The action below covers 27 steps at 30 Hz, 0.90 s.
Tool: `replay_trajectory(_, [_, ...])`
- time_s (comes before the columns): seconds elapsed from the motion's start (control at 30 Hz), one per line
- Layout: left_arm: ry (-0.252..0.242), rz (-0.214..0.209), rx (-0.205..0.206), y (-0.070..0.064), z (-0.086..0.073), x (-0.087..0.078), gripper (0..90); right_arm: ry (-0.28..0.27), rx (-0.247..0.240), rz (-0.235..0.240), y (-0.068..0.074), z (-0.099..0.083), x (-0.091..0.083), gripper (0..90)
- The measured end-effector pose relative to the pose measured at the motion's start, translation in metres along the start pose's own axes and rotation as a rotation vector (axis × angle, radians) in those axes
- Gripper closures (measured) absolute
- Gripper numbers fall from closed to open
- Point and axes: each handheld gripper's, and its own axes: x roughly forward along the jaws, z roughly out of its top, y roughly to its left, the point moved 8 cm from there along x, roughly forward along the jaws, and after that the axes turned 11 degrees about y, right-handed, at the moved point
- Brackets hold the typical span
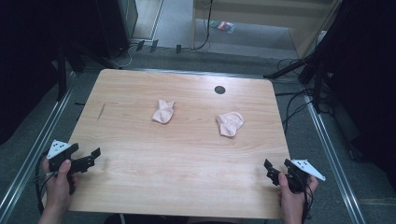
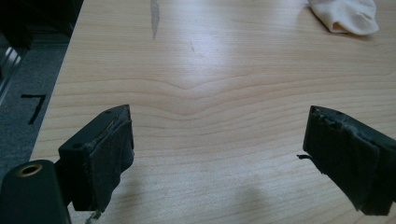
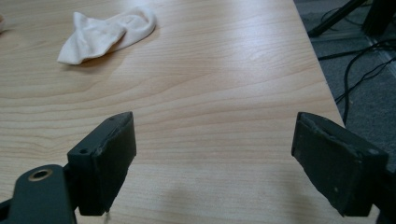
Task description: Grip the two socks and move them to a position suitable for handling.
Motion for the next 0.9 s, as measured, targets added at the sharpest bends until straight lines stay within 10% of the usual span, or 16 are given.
replay_trajectory(0.27, [0.001,-0.001,0.000,0.000,0.000,0.000,9.3,-0.005,0.001,0.015,0.007,0.003,-0.001,13.7])
replay_trajectory(0.9, [0.004,-0.008,0.001,0.000,0.000,0.000,9.4,0.029,-0.169,0.093,0.088,0.078,0.026,13.1])
